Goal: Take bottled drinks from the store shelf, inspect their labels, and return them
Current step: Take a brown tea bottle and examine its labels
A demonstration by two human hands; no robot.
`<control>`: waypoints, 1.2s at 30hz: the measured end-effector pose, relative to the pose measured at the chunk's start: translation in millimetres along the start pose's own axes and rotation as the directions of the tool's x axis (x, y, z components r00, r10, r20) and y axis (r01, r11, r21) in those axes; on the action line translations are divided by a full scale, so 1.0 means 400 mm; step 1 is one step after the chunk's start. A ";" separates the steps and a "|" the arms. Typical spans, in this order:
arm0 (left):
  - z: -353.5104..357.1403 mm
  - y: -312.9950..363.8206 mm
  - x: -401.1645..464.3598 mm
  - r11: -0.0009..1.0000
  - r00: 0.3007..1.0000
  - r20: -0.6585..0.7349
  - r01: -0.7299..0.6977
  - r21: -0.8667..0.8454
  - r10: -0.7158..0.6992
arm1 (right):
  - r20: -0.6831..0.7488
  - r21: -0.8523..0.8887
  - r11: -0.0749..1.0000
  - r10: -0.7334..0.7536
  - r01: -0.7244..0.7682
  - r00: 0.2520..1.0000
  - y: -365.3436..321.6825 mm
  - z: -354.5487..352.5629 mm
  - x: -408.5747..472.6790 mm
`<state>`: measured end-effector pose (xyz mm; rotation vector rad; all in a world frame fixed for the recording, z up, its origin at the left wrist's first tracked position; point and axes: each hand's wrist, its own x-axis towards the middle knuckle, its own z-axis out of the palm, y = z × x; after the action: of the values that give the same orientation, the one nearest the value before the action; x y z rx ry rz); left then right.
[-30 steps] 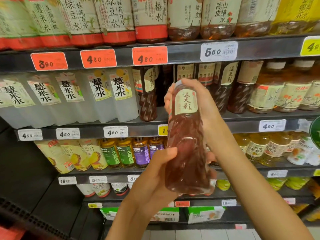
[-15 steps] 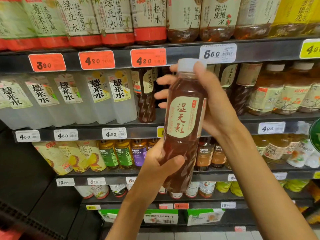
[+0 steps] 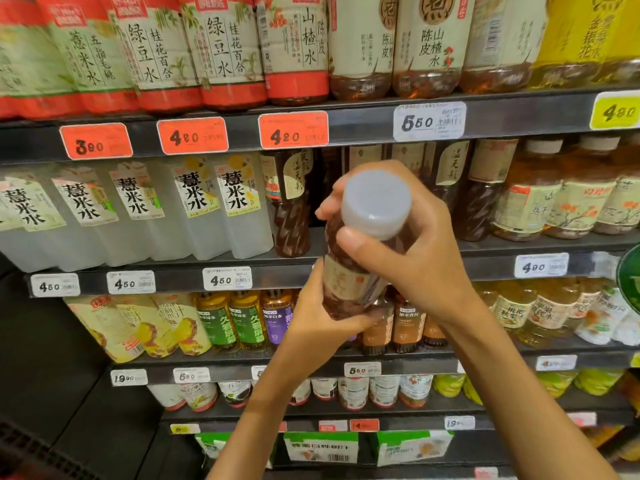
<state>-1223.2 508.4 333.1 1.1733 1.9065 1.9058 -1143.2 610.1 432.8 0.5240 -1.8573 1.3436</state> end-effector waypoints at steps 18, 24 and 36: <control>-0.071 0.075 -0.043 0.995 0.981 0.169 0.095 0.007 -0.095 | -0.101 0.428 0.901 0.125 -0.070 0.987 0.013 -0.004 0.057; -0.039 0.083 -0.070 0.974 0.969 0.207 0.169 -0.150 -0.136 | -0.170 0.478 0.858 0.302 -0.189 0.938 0.028 0.009 0.085; -0.005 0.116 -0.085 0.888 0.886 0.301 0.419 -0.189 -0.354 | 0.055 0.774 0.559 0.410 -0.298 0.911 0.063 -0.003 0.088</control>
<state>-1184.2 478.3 362.7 0.8360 1.5650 1.6241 -1182.5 623.9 445.1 0.4581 -1.2177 2.4257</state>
